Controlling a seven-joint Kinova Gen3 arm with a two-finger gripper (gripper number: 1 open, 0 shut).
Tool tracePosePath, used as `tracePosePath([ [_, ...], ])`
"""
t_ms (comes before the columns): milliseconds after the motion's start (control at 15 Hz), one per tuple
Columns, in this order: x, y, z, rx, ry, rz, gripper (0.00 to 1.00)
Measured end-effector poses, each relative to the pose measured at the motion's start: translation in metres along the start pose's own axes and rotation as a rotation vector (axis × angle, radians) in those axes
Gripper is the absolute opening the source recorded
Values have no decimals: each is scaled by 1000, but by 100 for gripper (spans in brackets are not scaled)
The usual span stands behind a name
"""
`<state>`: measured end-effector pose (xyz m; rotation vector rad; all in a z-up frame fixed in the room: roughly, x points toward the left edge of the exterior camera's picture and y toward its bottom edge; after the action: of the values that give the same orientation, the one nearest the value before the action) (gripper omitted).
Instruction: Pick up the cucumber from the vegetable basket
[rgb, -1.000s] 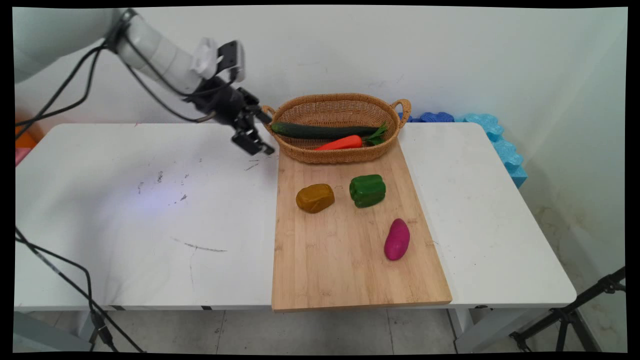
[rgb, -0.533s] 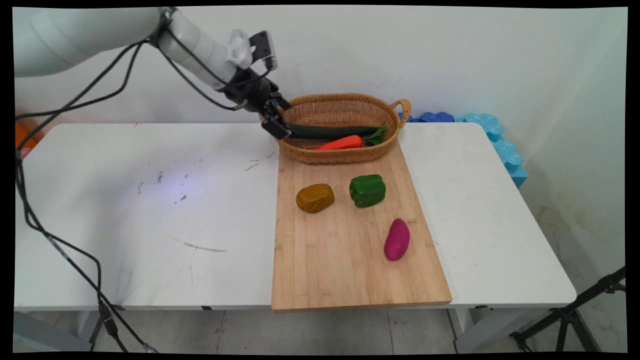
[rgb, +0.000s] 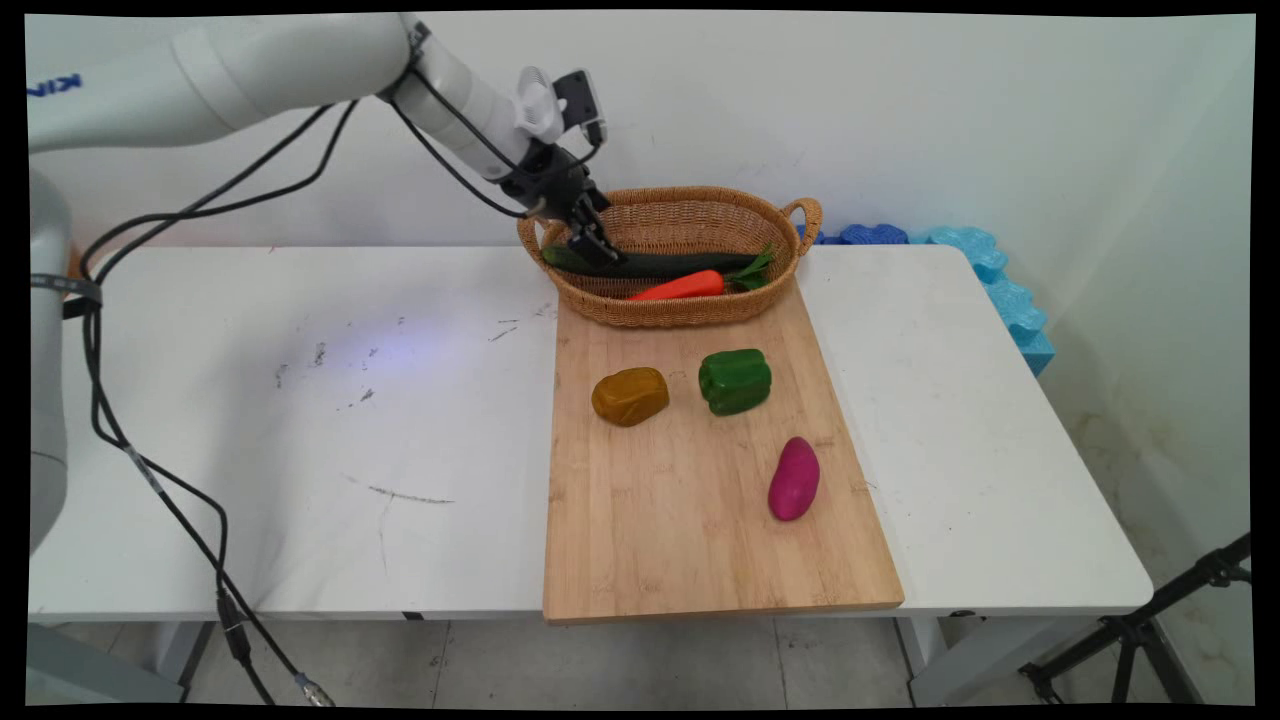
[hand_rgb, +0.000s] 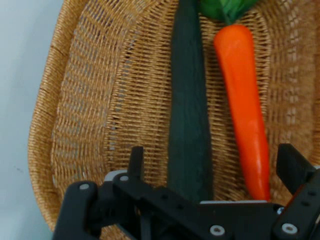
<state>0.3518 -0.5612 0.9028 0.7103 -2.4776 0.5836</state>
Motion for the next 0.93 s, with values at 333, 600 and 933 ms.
tracePosePath([
  [333,4,-2,23,11,-26,1,100],
  [600,5,-3,40,17,-45,3,100],
  [933,6,-6,56,25,-64,10,100],
])
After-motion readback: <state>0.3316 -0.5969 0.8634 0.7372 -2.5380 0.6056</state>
